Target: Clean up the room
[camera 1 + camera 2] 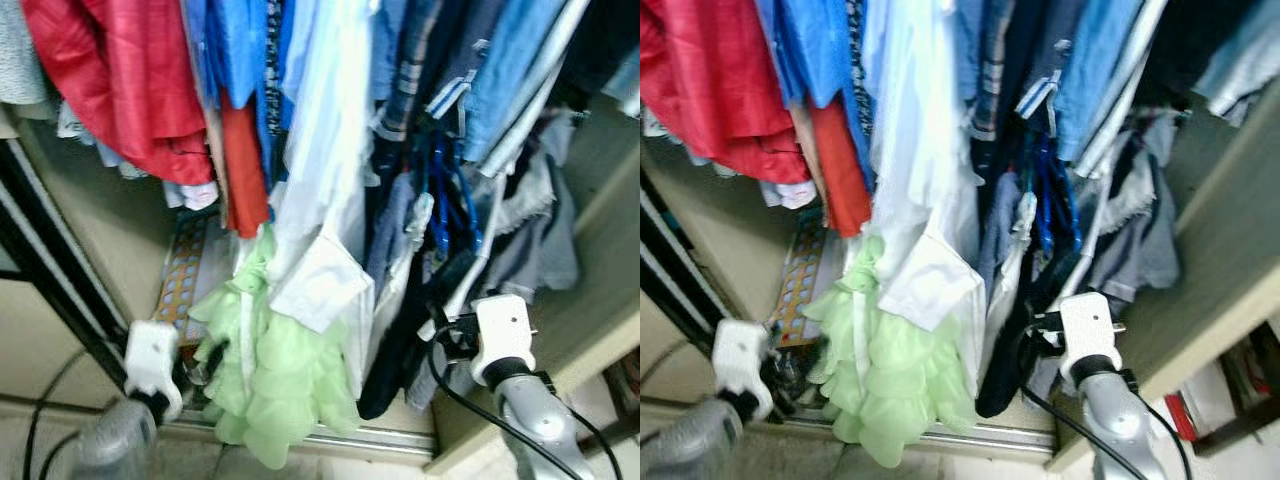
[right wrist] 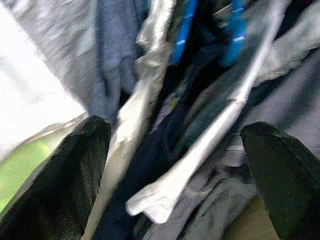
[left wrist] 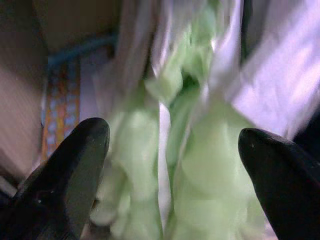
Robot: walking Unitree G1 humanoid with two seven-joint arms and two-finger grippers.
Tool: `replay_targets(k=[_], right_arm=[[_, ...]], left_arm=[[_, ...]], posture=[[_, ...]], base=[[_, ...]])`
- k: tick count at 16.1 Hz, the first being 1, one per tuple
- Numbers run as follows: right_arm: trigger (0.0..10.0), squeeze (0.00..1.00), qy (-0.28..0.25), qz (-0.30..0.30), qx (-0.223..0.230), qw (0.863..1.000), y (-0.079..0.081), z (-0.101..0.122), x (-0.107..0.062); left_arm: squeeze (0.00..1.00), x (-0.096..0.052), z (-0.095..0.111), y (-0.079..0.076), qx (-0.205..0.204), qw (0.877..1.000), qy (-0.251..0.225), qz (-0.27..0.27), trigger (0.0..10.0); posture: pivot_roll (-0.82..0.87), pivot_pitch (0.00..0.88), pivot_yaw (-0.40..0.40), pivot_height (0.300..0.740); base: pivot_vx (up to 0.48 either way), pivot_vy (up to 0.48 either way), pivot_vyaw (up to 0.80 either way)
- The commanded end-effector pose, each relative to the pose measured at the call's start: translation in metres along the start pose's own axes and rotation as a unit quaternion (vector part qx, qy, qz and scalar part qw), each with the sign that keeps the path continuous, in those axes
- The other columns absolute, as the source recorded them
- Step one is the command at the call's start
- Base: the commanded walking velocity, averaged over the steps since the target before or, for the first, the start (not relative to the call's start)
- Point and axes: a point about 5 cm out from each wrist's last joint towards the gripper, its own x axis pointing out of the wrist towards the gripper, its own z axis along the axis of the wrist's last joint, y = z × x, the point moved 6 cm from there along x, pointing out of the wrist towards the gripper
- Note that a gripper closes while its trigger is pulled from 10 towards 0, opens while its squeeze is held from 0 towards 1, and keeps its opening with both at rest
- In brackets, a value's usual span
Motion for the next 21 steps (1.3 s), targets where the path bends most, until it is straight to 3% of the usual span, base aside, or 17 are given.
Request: replay_targets(k=[1, 2, 3, 5, 7, 8, 10, 12, 13, 16, 18, 21], right_arm=[[10.0, 0.0, -0.021, -0.02, 0.023, 0.999, -0.006, 0.013, -0.001], [10.0, 0.0, -0.028, -0.008, 0.062, 0.998, -0.002, 0.017, -0.006], [10.0, 0.0, -0.036, 0.0, 0.072, 0.997, -0.001, 0.018, -0.014], [10.0, 0.0, -0.015, -0.002, 0.072, 0.997, -0.002, 0.002, -0.029], [10.0, 0.0, -0.016, 0.027, 0.03, 0.999, 0.003, -0.001, -0.035], [10.0, 0.0, -0.016, 0.027, 0.036, 0.999, 0.002, -0.001, -0.035], [10.0, 0.0, -0.021, 0.021, 0.044, 0.999, -0.001, 0.005, -0.019], [10.0, 0.0, -0.043, 0.029, 0.035, 0.998, 0.004, 0.021, -0.003], [10.0, 0.0, -0.051, 0.032, 0.029, 0.998, 0.005, 0.025, -0.001], [10.0, 0.0, -0.056, 0.016, 0.028, 0.998, -0.001, 0.027, -0.002], [10.0, 0.0, -0.059, 0.025, 0.02, 0.998, 0.003, 0.028, 0.0], [10.0, 0.0, -0.059, 0.025, 0.023, 0.998, 0.002, 0.027, 0.002]], left_arm=[[0.0, 0.0, -0.003, 0.009, -0.007, 1.0, -0.004, 0.025, 10.0], [0.0, 0.0, 0.0, 0.014, -0.02, 0.999, -0.009, 0.034, 10.0], [0.0, -0.003, 0.005, 0.017, -0.046, 0.998, -0.023, 0.033, 10.0], [0.0, -0.008, 0.006, 0.021, -0.028, 0.998, -0.032, 0.038, 10.0], [0.0, -0.011, 0.004, 0.018, -0.02, 0.998, -0.037, 0.049, 10.0], [0.0, -0.011, 0.004, 0.017, -0.015, 0.998, -0.038, 0.055, 10.0], [0.0, -0.014, 0.0, 0.013, 0.013, 0.996, -0.03, 0.085, 10.0], [0.0, -0.018, 0.004, 0.013, -0.015, 0.995, -0.043, 0.087, 10.0], [0.0, -0.025, 0.013, 0.015, -0.022, 0.994, -0.069, 0.087, 10.0], [0.0, -0.036, 0.012, 0.019, -0.017, 0.99, -0.079, 0.114, 10.0], [0.0, -0.036, 0.015, 0.023, 0.022, 0.984, -0.096, 0.149, 10.0], [0.0, -0.035, 0.014, 0.024, 0.017, 0.984, -0.093, 0.153, 10.0]], posture=[[-0.09, 0.0, -0.024, 0.74], [-0.08, 0.0, -0.024, 0.74], [-0.08, 0.0, -0.024, 0.74], [-0.08, 0.0, -0.022, 0.74], [-0.09, 0.0, -0.009, 0.74], [-0.09, 0.0, -0.009, 0.74], [-0.1, 0.0, -0.01, 0.74], [-0.09, 0.0, -0.02, 0.74], [-0.09, 0.0, -0.027, 0.74], [-0.08, 0.0, -0.03, 0.74], [-0.08, 0.0, -0.038, 0.74], [-0.08, 0.0, -0.038, 0.74]], base=[[0.0, 0.0, 0.0], [0.0, 0.0, 0.0], [0.0, 0.0, 0.0], [0.0, 0.0, 0.0], [0.0, 0.0, 0.0], [0.0, 0.0, 0.0], [0.0, 0.0, 0.0], [0.0, 0.0, 0.0], [0.0, 0.0, 0.0], [0.0, 0.0, 0.17], [0.0, 0.0, 0.8], [0.0, 0.0, 0.8]])
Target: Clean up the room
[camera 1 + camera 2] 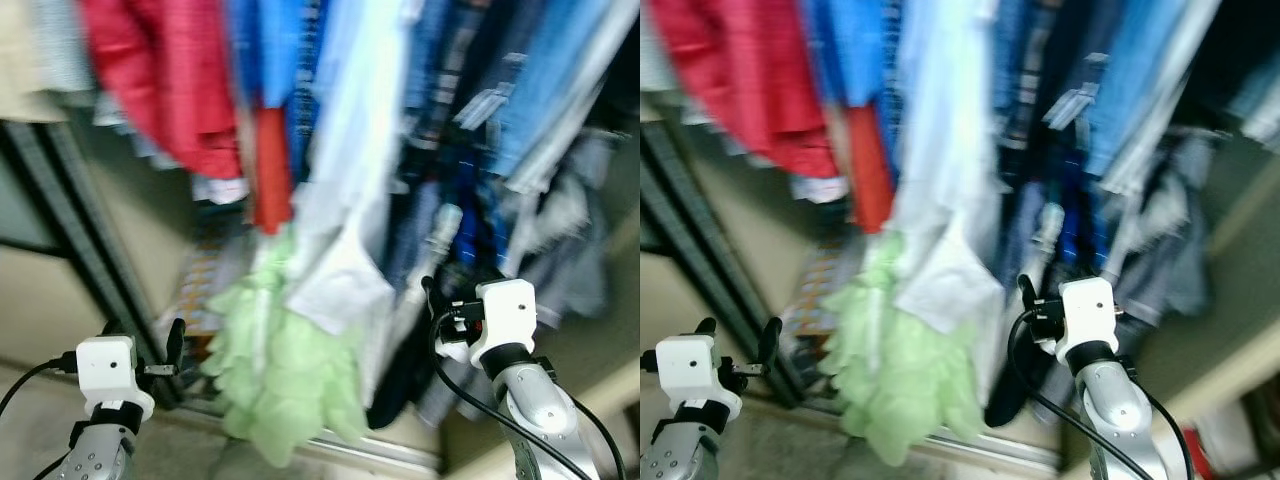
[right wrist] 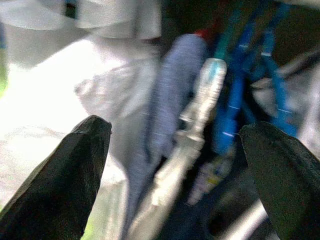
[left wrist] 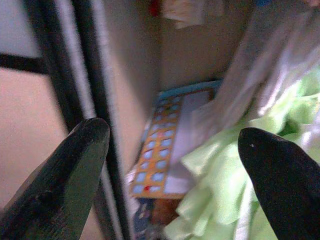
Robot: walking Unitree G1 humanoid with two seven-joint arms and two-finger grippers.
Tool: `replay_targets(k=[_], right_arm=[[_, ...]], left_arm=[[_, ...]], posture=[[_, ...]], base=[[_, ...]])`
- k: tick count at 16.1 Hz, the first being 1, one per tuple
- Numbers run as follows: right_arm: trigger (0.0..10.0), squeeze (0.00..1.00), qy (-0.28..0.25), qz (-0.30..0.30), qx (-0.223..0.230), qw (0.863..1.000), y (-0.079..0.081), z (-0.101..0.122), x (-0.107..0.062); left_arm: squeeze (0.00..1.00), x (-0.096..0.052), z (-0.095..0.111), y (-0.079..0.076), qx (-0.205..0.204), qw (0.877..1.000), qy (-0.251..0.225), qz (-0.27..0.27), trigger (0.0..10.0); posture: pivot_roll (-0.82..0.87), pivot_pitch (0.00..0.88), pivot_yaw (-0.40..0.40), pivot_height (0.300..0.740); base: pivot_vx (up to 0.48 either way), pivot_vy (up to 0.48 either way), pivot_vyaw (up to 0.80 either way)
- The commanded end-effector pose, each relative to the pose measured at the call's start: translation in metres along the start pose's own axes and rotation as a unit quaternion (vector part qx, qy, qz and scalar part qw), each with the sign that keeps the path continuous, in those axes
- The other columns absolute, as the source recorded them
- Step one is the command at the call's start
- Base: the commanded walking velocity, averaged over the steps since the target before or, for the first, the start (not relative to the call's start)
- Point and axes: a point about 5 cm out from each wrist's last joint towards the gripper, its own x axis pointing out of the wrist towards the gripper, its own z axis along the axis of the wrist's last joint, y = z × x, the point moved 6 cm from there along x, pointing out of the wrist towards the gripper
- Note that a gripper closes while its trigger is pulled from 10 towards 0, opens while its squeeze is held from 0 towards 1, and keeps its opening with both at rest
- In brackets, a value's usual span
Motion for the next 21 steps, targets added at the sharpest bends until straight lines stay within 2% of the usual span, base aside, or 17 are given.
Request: replay_targets(k=[1, 3, 7, 9, 11, 15, 17, 21], right_arm=[[10.0, 0.0, 0.002, 0.001, -0.003, 1.0, -0.002, -0.002, 0.001], [10.0, 0.0, -0.001, 0.003, -0.002, 1.0, -0.001, -0.001, 0.004], [10.0, 0.0, -0.005, 0.006, 0.004, 1.0, 0.003, 0.0, 0.008], [10.0, 0.0, -0.006, 0.006, 0.005, 1.0, 0.003, 0.001, 0.009], [10.0, 0.0, -0.013, 0.007, 0.009, 1.0, 0.004, 0.002, 0.013], [10.0, 0.0, -0.02, 0.001, 0.009, 1.0, 0.002, 0.006, 0.017], [10.0, 0.0, -0.019, 0.002, 0.009, 1.0, 0.002, 0.005, 0.016], [10.0, 0.0, -0.016, 0.002, 0.009, 1.0, 0.005, 0.002, 0.015]], left_arm=[[0.0, 0.001, -0.003, -0.003, 0.002, 1.0, 0.004, -0.004, 10.0], [0.0, 0.003, -0.003, -0.004, 0.018, 1.0, 0.002, 0.002, 10.0], [0.0, 0.005, -0.004, -0.002, 0.018, 1.0, 0.005, 0.008, 10.0], [0.0, 0.009, 0.0, 0.001, 0.042, 0.999, -0.003, 0.017, 10.0], [0.0, 0.015, 0.004, 0.003, 0.05, 0.998, -0.007, 0.022, 10.0], [0.0, 0.02, 0.002, -0.009, 0.06, 0.998, -0.002, -0.008, 10.0], [0.0, 0.02, -0.001, -0.013, 0.051, 0.999, 0.003, -0.014, 10.0], [0.0, 0.021, -0.004, -0.013, 0.052, 0.999, 0.011, -0.012, 10.0]], posture=[[-0.08, 0.0, -0.038, 0.74], [-0.08, 0.0, -0.036, 0.74], [-0.07, 0.0, -0.038, 0.74], [-0.06, 0.0, -0.04, 0.74], [-0.06, 0.0, -0.029, 0.74], [-0.07, 0.0, -0.021, 0.74], [-0.08, 0.0, -0.018, 0.74], [-0.08, 0.0, -0.017, 0.74]], base=[[0.0, 0.0, 0.8], [0.0, 0.0, 0.8], [0.0, 0.0, 0.8], [0.0, 0.0, 0.8], [0.0, 0.0, 0.8], [0.0, 0.0, 0.8], [0.0, 0.0, 0.8], [0.0, 0.0, 0.8]])
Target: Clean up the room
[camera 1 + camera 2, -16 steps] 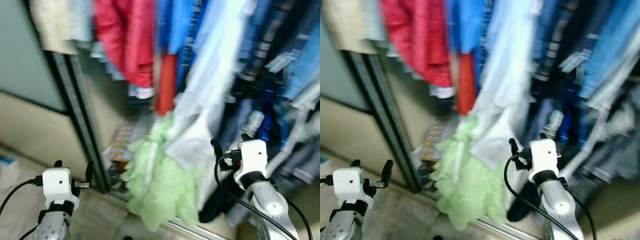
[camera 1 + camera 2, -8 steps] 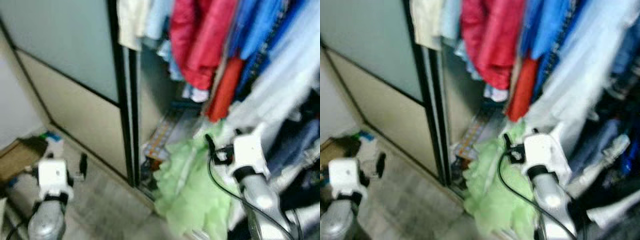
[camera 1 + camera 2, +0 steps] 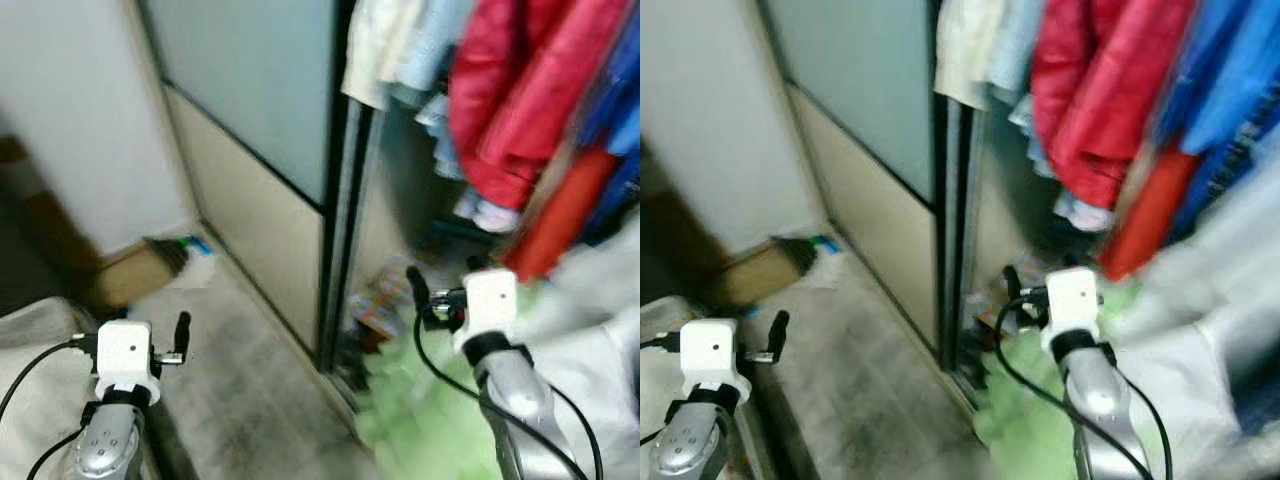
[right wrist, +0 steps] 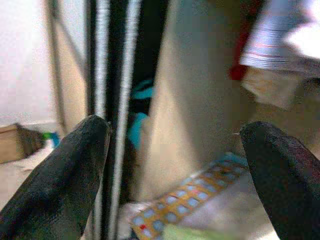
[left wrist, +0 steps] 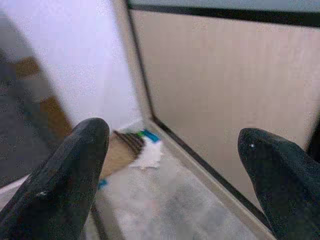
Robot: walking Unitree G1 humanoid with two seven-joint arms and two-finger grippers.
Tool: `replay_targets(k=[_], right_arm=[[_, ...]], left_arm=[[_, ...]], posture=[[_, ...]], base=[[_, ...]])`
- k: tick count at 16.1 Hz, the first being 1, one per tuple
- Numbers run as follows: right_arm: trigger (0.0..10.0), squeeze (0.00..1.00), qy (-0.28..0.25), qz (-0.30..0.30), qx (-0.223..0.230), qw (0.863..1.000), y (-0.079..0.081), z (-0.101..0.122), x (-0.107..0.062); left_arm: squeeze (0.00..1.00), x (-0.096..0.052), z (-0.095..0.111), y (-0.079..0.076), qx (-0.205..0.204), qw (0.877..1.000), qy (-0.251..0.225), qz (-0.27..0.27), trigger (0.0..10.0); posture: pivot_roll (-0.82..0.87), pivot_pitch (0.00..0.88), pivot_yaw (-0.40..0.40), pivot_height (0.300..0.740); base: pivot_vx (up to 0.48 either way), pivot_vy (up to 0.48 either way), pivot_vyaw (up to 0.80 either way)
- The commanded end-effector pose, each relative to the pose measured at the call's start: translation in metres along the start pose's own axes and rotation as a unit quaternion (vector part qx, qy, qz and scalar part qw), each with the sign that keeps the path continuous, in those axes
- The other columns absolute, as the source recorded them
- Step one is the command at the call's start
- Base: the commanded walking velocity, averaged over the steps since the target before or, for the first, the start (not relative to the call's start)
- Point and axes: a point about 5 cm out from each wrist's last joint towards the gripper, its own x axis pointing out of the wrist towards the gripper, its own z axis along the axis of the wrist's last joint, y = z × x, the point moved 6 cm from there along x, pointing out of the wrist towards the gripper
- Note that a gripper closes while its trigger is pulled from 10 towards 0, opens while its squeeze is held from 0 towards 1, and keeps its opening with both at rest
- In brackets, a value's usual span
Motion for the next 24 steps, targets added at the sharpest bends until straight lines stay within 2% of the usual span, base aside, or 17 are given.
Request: replay_targets(k=[1, 4, 7, 9, 15, 19, 21, 24], right_arm=[[10.0, 0.0, 0.001, -0.008, -0.003, 1.0, -0.0057, 0.0002, 0.0005], [10.0, 0.0, -0.002, -0.009, 0.006, 1.0, -0.0042, 0.0029, 0.0032], [10.0, 0.0, 0.0, -0.008, 0.005, 1.0, -0.0048, 0.0018, 0.0041], [10.0, 0.0, 0.005, -0.017, 0.024, 1.0, -0.0069, 0.0008, 0.0053], [10.0, 0.0, 0.001, -0.003, 0.018, 1.0, -0.0008, 0.0027, 0.0068], [10.0, 0.0, -0.002, -0.009, 0.024, 1.0, -0.0045, 0.0037, 0.0101], [10.0, 0.0, -0.001, -0.008, 0.02, 1.0, -0.0048, 0.0024, 0.0095], [10.0, 0.0, 0.0, -0.003, 0.022, 1.0, -0.0017, 0.0016, 0.0097]], left_arm=[[0.0, 0.0007, -0.0018, -0.0022, 0.001, 1.0, 0.009, 0.006, 10.0], [0.0, 0.0014, -0.0028, 0.0001, 0.0, 1.0, 0.011, 0.012, 10.0], [0.0, 0.0022, -0.0024, -0.0059, 0.006, 1.0, 0.01, -0.004, 10.0], [0.0, 0.0026, -0.0029, -0.0061, 0.008, 1.0, 0.011, -0.004, 10.0], [0.0, 0.003, -0.0036, -0.006, 0.013, 1.0, 0.011, -0.003, 10.0], [0.0, 0.0034, -0.0027, -0.0095, -0.007, 1.0, 0.007, -0.013, 10.0], [0.0, 0.0026, -0.0055, -0.0066, -0.017, 1.0, 0.013, 0.001, 10.0], [0.0, 0.0032, -0.0061, -0.0071, -0.018, 1.0, 0.014, 0.0, 10.0]], posture=[[-0.08, 0.0, -0.017, 0.74], [-0.08, 0.0, -0.02, 0.74], [-0.07, 0.0, -0.023, 0.74], [-0.07, 0.0, -0.023, 0.74], [-0.06, 0.0, -0.029, 0.74], [-0.06, 0.0, -0.025, 0.74], [-0.07, 0.0, -0.022, 0.74], [-0.07, 0.0, -0.025, 0.74]], base=[[0.0, 0.0, 0.8], [0.0, 0.0, 0.8], [0.0, 0.0, 0.8], [0.0, 0.0, 0.8], [0.0, 0.0, 0.8], [0.0, 0.0, 0.8], [0.0, 0.0, 0.8], [0.0, 0.0, 0.8]])
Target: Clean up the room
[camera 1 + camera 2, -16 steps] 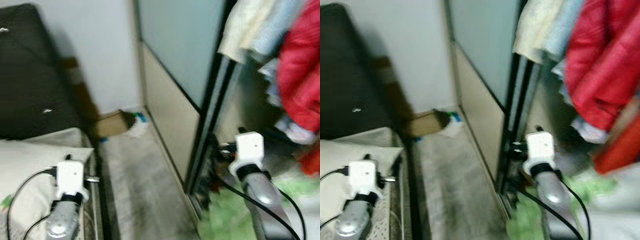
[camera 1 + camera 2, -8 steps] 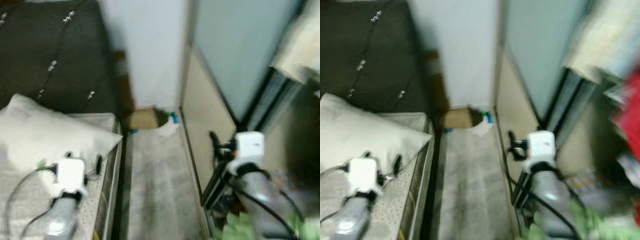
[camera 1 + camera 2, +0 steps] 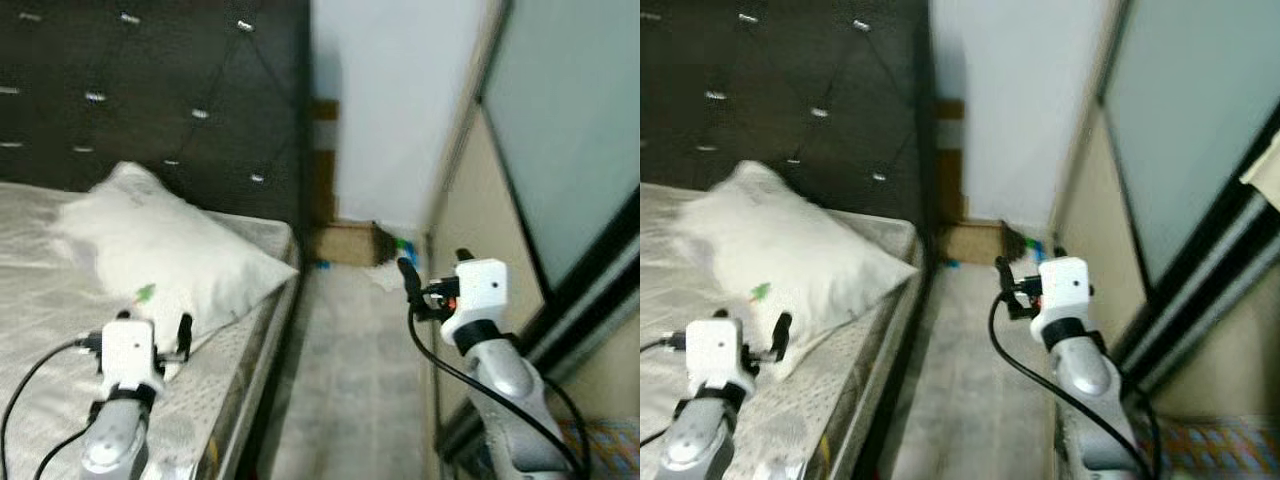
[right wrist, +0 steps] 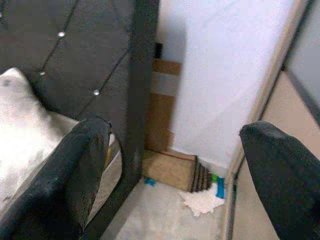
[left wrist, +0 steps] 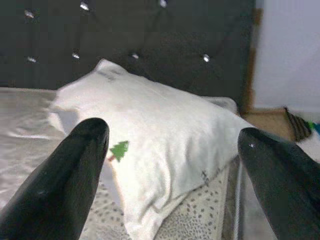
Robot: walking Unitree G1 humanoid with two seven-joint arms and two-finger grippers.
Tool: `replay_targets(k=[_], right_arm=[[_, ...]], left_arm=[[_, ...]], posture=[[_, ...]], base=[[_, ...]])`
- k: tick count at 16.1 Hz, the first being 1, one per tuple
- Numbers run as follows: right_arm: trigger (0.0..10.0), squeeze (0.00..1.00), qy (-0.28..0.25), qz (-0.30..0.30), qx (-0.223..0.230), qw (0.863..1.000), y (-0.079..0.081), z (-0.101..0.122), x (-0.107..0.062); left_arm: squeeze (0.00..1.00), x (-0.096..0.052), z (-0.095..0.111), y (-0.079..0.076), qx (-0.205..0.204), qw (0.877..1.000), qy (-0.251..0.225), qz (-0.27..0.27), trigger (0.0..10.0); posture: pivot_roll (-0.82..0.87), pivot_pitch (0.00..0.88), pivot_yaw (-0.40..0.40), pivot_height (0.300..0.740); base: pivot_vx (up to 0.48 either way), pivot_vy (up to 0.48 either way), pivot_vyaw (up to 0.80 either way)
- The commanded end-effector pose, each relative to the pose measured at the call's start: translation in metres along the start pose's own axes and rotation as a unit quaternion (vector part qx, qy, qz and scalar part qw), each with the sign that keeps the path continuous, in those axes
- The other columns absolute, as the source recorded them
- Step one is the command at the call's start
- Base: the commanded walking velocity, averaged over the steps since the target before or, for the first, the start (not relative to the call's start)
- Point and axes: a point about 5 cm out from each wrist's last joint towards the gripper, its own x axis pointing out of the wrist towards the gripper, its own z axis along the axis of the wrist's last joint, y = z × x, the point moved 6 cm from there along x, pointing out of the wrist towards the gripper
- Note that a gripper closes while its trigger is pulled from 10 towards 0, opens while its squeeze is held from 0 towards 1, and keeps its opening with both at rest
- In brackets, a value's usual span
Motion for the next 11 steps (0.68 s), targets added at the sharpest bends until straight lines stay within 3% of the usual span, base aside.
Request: replay_targets(k=[1, 11], right_arm=[[10.0, 0.0, -0.001, -0.003, 0.001, 1.0, -0.0019, 0.0004, 0.0016], [10.0, 0.0, -0.001, -0.003, 0.009, 1.0, -0.0011, -0.0005, 0.0033]], left_arm=[[0.0, -0.0003, 0.0004, -0.0018, 0.0, 1.0, 0.0, -0.004, 10.0], [0.0, 0.0001, -0.0048, -0.0016, -0.012, 1.0, 0.011, -0.003, 10.0]], posture=[[-0.07, 0.0, -0.023, 0.74], [-0.08, 0.0, -0.015, 0.74]], base=[[0.0, 0.0, 0.8], [0.0, 0.0, 0.8]])
